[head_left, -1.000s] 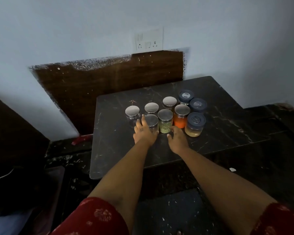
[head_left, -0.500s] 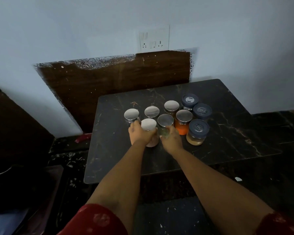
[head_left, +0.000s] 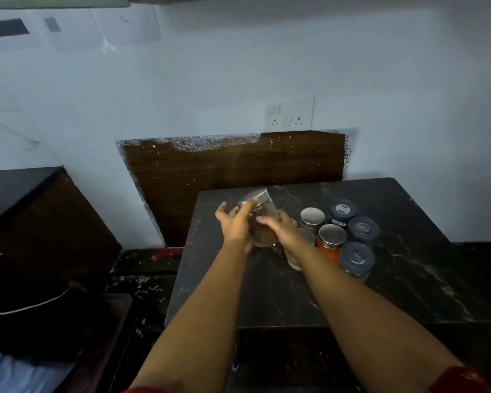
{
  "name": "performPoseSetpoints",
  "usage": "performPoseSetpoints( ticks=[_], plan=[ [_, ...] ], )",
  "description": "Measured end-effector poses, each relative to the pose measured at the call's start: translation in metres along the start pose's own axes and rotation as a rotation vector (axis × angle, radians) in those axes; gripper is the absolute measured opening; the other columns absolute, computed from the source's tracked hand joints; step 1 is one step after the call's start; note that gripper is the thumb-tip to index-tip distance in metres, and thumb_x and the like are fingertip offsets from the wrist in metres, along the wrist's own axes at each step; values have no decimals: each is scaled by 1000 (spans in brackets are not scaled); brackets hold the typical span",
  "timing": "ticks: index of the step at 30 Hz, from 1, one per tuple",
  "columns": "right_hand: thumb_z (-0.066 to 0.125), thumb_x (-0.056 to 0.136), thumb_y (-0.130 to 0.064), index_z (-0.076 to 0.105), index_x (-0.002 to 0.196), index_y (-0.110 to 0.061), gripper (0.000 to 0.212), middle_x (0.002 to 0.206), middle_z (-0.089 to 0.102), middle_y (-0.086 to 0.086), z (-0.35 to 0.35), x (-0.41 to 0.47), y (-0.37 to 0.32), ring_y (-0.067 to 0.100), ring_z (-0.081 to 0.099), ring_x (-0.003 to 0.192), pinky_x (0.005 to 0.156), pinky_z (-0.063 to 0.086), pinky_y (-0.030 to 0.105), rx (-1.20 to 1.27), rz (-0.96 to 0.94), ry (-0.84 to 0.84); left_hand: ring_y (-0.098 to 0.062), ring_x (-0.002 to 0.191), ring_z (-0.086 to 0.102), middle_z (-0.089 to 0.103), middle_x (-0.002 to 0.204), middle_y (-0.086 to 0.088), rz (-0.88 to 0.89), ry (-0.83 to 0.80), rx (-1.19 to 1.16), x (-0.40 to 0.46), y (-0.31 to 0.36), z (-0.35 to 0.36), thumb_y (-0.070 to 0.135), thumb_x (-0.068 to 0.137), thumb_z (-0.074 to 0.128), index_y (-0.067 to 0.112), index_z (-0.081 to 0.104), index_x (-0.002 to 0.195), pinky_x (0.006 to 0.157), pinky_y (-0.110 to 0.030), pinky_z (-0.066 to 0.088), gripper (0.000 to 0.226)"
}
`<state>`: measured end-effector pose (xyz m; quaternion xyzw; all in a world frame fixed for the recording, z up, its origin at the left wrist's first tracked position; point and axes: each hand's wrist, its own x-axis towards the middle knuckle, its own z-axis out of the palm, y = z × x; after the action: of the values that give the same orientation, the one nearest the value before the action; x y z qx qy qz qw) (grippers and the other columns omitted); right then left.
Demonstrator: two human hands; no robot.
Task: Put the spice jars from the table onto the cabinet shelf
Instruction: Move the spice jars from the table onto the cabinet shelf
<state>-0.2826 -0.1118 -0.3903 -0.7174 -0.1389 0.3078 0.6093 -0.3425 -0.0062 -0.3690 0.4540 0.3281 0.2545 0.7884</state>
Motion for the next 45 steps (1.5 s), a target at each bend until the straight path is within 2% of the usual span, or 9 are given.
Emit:
performPoseSetpoints(
  ticks=[4, 8, 13, 17, 21, 25, 29, 39, 45],
  plan=[
    [68, 85, -34, 50, 130, -20, 50, 121, 64, 8, 12, 19, -24, 23, 60, 112, 101, 46, 41, 248, 82, -204, -25, 99, 65, 61, 114, -8, 13, 80, -37, 26, 19, 0, 31, 69, 86, 18, 45, 126, 87, -46, 56, 72],
    [71, 83, -37, 55, 129, -18, 52, 114, 69, 10, 24, 46, -43, 25, 66, 108, 99, 50, 45, 306, 38, -112, -25, 97, 68, 62, 120, -12, -4, -99, 177, 54, 40, 9, 56, 57, 85, 14, 51, 127, 86, -46, 58, 88],
    [45, 97, -47, 57, 127, -17, 44, 117, 65, 12, 36, 84, -84, 26, 62, 109, 89, 53, 41, 525, -28, -19, -22, 104, 54, 39, 118, -3, 65, -214, 392, 95, 65, 23, 45, 74, 79, 25, 37, 135, 84, -45, 58, 76],
    [51, 95, -47, 57, 129, -16, 47, 119, 66, 13, 42, 112, -109, 27, 64, 109, 97, 51, 43, 464, -21, 20, -25, 101, 64, 53, 115, -10, 23, -162, 297, 128, 83, 24, 45, 72, 81, 17, 28, 123, 84, -44, 58, 79],
    [59, 91, -46, 60, 113, -20, 34, 110, 68, 13, 51, 129, -120, 27, 65, 104, 93, 53, 42, 489, -65, 14, -26, 100, 66, 60, 115, -12, -4, -241, 333, 151, 96, 26, 58, 81, 64, 13, 43, 120, 89, -48, 56, 63],
    [56, 93, -43, 60, 113, -21, 30, 107, 68, 10, 57, 141, -122, 24, 65, 101, 84, 54, 36, 473, -84, 38, -24, 104, 64, 58, 124, -9, 95, -236, 520, 161, 98, 27, 84, 61, 57, 15, 55, 128, 89, -44, 56, 96],
    [50, 96, -41, 62, 120, -16, 36, 107, 70, 13, 49, 150, -139, 25, 68, 94, 76, 56, 36, 450, -96, 70, -21, 98, 65, 62, 111, -9, 146, -205, 447, 177, 104, 38, 62, 81, 63, 11, 49, 113, 83, -38, 58, 62],
    [69, 69, -50, 59, 124, -9, 69, 115, 68, 17, 36, 171, -156, 31, 69, 101, 76, 57, 40, 512, -88, 115, -27, 98, 66, 64, 112, -10, -19, -333, 223, 188, 119, 66, 47, 94, 54, 22, 49, 115, 83, -45, 57, 33],
    [45, 95, -40, 65, 115, -11, 41, 99, 69, 11, 22, 174, -164, 25, 65, 92, 80, 51, 38, 610, -137, 51, -27, 97, 68, 70, 108, -11, -91, -348, 37, 192, 119, 68, 51, 93, 54, 20, 60, 115, 81, -44, 58, 39]
  ],
)
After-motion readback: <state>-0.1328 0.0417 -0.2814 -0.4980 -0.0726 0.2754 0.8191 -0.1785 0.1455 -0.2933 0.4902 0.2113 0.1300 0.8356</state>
